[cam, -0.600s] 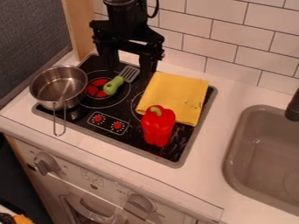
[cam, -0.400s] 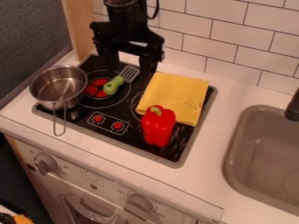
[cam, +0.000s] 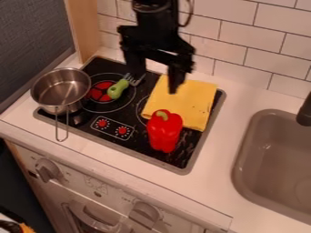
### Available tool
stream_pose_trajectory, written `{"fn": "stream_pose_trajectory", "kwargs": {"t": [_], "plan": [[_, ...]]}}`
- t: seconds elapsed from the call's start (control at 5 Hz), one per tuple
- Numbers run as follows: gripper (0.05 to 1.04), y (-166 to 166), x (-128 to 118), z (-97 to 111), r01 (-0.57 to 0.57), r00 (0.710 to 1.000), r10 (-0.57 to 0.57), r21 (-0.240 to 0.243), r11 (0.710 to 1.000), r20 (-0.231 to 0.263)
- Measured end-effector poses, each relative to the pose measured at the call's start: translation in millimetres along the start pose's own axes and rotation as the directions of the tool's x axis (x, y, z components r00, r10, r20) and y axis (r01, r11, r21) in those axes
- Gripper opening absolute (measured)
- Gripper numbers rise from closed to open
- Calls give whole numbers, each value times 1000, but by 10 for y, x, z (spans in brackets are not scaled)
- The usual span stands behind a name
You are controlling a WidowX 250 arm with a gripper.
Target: Put the red bell pepper in the silver pot
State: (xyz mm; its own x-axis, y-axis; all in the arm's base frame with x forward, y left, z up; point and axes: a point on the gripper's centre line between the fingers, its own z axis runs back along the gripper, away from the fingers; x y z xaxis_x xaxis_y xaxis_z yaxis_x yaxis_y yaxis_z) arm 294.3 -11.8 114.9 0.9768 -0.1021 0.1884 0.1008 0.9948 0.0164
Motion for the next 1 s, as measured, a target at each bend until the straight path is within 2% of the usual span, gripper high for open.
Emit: {"fn": "stream_pose_trajectory", "kwargs": {"t": [0.4, 0.6, 0.8, 1.0], "plan": [[1001, -72, -295, -224, 34, 997, -34, 8, 999, -75], [946, -66, -422, -322, 37, 994, -35, 11, 999, -100], [717, -53, -417, -347, 26, 996, -24, 21, 999, -86], [488, -68, -402, -408, 12, 995, -10, 22, 1000, -98]]}}
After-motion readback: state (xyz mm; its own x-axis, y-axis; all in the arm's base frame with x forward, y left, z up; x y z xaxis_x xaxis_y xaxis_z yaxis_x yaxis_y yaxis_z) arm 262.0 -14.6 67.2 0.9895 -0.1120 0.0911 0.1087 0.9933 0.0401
